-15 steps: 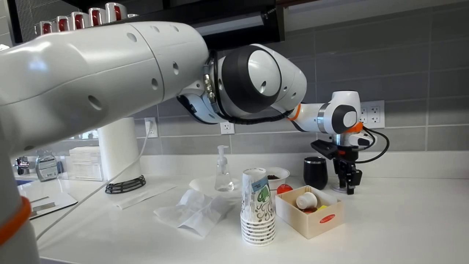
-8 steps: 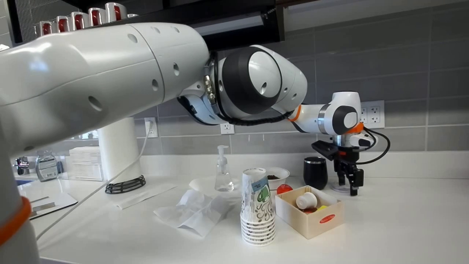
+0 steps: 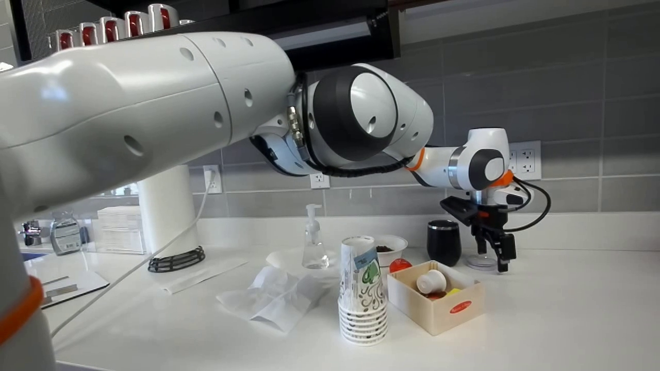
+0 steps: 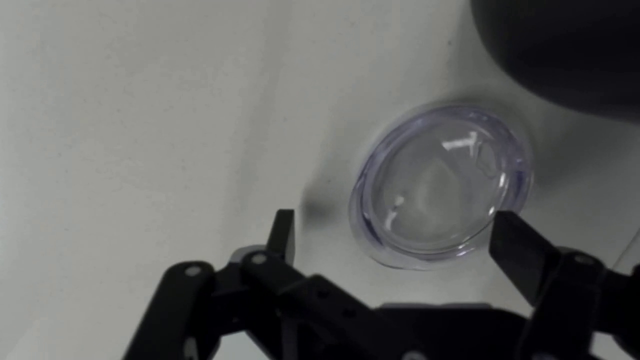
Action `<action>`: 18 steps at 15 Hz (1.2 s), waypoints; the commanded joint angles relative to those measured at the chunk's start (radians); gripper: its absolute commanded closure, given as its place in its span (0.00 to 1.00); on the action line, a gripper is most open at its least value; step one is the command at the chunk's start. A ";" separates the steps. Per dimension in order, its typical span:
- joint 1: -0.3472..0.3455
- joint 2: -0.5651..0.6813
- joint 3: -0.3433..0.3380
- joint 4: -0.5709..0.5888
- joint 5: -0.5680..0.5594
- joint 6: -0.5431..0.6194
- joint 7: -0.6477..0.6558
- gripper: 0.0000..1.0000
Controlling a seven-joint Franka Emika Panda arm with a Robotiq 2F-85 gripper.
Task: Put the lid on the black cup
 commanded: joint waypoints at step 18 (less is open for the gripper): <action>0.000 0.086 0.039 0.126 -0.014 -0.047 0.005 0.00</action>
